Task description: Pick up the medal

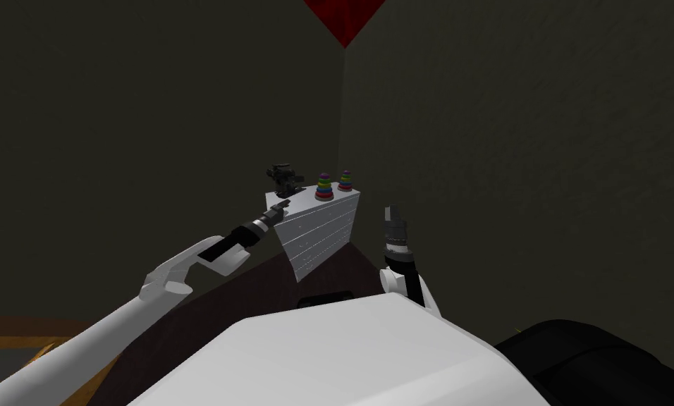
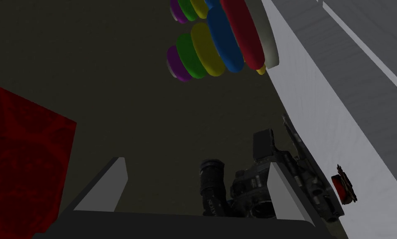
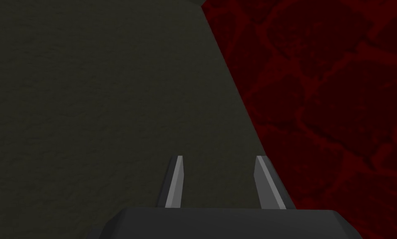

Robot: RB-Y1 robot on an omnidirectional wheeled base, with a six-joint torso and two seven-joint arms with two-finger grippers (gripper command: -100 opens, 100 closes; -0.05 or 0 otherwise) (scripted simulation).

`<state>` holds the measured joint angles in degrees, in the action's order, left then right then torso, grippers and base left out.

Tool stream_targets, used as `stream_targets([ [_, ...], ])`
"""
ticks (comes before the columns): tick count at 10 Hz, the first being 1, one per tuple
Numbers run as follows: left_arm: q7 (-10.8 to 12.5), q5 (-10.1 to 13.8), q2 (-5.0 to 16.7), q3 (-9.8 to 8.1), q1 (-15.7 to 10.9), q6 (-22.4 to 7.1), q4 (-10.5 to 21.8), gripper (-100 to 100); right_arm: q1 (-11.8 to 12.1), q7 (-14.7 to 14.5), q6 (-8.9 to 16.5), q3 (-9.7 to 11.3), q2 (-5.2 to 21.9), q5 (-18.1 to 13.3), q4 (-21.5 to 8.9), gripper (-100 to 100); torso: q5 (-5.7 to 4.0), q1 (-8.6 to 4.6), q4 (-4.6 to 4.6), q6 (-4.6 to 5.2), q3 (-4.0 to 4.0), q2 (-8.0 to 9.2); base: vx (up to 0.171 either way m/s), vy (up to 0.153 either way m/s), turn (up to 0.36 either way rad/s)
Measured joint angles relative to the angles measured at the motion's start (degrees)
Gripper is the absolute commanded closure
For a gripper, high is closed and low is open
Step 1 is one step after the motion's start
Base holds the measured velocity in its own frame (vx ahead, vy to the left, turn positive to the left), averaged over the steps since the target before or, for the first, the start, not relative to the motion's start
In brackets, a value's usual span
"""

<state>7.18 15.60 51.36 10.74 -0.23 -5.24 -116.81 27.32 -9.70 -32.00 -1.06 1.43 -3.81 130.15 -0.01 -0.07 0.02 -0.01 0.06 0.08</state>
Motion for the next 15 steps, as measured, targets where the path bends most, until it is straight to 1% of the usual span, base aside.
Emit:
stream_targets([
  [1,-0.2,1.0,1.9,0.52,-1.0,-1.2,0.5,-100,0.0,0.0,0.0,0.0,0.0,0.0,0.0,0,0.0,-0.02,0.0,0.01,0.0,0.0,-0.016,-0.018,-0.003],
  [2,-0.4,1.5,3.7,0.81,-1.2,-2.1,0.7,-100,0.0,0.0,0.0,0.0,0.0,0.0,0.0,0,0.0,-0.01,-0.01,0.0,-0.02,-0.03,-0.001,-0.007,0.003],
  [3,-0.5,1.6,4.8,0.92,-1.5,-2.5,0.7,-100,0.0,0.0,0.0,0.0,0.0,0.0,0.0,0,0.01,0.01,-0.02,0.0,-0.04,-0.08,-0.001,-0.016,-0.01],
  [5,-1.0,3.0,8.0,1.9,-2.9,-4.5,1.5,-100,0.0,0.0,0.0,0.0,0.0,0.0,0.0,0,0.0,-0.01,-0.03,0.0,-0.06,-0.1,0.003,-0.025,-0.009],
  [6,-1.2,4.2,9.9,2.45,-3.7,-5.7,1.9,-100,0.0,0.0,0.0,0.0,0.0,0.0,0.0,0,-0.01,-0.06,-0.03,0.01,-0.08,-0.14,0.003,-0.031,-0.004],
  [7,-1.4,4.8,11.7,2.86,-4.3,-6.7,2.2,-100,0.0,0.0,0.0,0.0,0.0,0.0,0.0,0,-0.01,-0.07,-0.03,0.0,-0.08,-0.13,0.007,-0.041,-0.017],
  [8,-1.7,6.0,13.6,3.44,-5.0,-8.0,2.6,-100,0.0,0.0,0.0,0.0,0.0,0.0,0.0,0,-0.02,-0.1,-0.03,0.01,-0.08,-0.14,0.008,-0.032,-0.007],
  [9,-2.0,6.5,15.3,3.73,-5.1,-8.8,2.8,-100,0.0,0.0,0.0,0.0,0.0,0.0,0.0,0,-0.01,-0.08,-0.04,0.0,-0.08,-0.14,0.018,-0.034,-0.018],
  [11,-2.7,8.2,18.8,4.86,-6.1,-10.7,3.6,-100,0.0,0.0,0.0,0.0,0.0,0.0,0.0,0,-0.01,-0.06,-0.05,0.0,-0.12,-0.2,0.032,-0.033,-0.018],
  [12,-3.1,9.4,20.4,5.39,-6.7,-12.3,3.6,-100,0.0,0.0,0.0,0.0,0.0,0.0,0.0,0,-0.01,-0.1,-0.06,0.01,-0.14,-0.23,0.034,-0.037,-0.01],
  [15,-4.1,12.0,25.7,6.73,-7.6,-14.9,4.6,-100,0.0,0.0,0.0,0.0,0.0,0.0,0.0,0,-0.02,-0.11,-0.07,0.0,-0.18,-0.29,0.053,-0.045,-0.023],
])
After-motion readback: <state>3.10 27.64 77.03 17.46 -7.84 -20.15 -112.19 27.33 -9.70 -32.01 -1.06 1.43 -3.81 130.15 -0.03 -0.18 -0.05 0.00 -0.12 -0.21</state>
